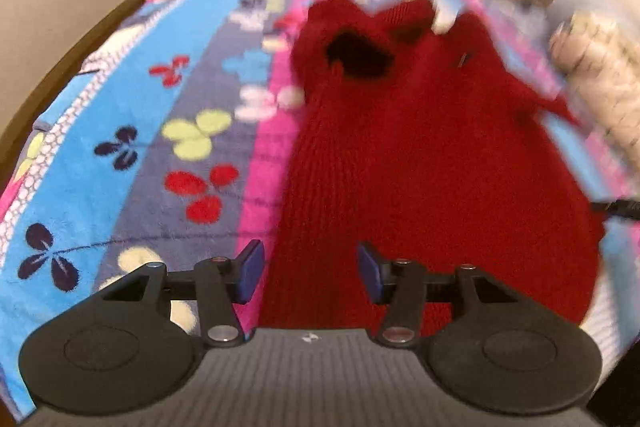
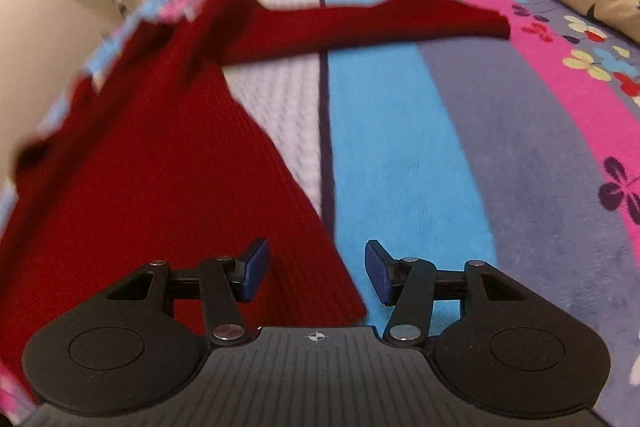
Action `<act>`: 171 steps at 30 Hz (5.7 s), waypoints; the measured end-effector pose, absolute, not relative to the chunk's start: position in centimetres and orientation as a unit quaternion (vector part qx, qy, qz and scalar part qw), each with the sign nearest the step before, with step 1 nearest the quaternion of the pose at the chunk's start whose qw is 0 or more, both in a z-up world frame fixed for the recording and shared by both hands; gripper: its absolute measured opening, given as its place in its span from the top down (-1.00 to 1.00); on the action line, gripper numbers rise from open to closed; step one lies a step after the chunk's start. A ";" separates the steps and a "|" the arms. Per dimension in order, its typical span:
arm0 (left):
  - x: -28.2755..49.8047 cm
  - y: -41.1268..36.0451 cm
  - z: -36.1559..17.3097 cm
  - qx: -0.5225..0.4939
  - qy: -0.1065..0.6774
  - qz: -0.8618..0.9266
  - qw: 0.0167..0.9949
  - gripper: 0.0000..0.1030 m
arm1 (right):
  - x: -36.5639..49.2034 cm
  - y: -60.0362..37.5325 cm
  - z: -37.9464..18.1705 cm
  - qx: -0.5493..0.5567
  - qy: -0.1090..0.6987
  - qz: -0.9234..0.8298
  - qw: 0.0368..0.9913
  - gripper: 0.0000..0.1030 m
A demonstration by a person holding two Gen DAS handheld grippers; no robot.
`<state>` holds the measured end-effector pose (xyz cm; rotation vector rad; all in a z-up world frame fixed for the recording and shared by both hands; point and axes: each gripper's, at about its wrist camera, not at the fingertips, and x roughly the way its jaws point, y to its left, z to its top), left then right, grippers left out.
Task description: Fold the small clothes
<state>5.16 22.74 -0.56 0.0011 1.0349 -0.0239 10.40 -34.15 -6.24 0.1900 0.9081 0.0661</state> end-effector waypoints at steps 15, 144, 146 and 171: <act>0.7 18.2 0.7 0.002 0.445 -0.090 0.891 0.82 | -6.2 -40.6 2.0 0.104 0.304 0.045 0.946 0.91; 23.1 42.1 0.3 -0.246 0.313 0.249 0.883 -0.32 | 4.8 -36.0 -6.4 0.019 0.460 -0.040 0.887 0.07; 24.5 41.6 -1.3 -0.217 0.339 0.268 0.875 0.25 | 4.5 -36.1 -6.5 0.018 0.461 -0.037 0.887 0.07; 20.4 46.6 -3.0 -0.430 0.311 0.253 0.809 0.50 | 2.0 -36.5 -6.8 0.008 0.473 -0.012 0.881 -0.01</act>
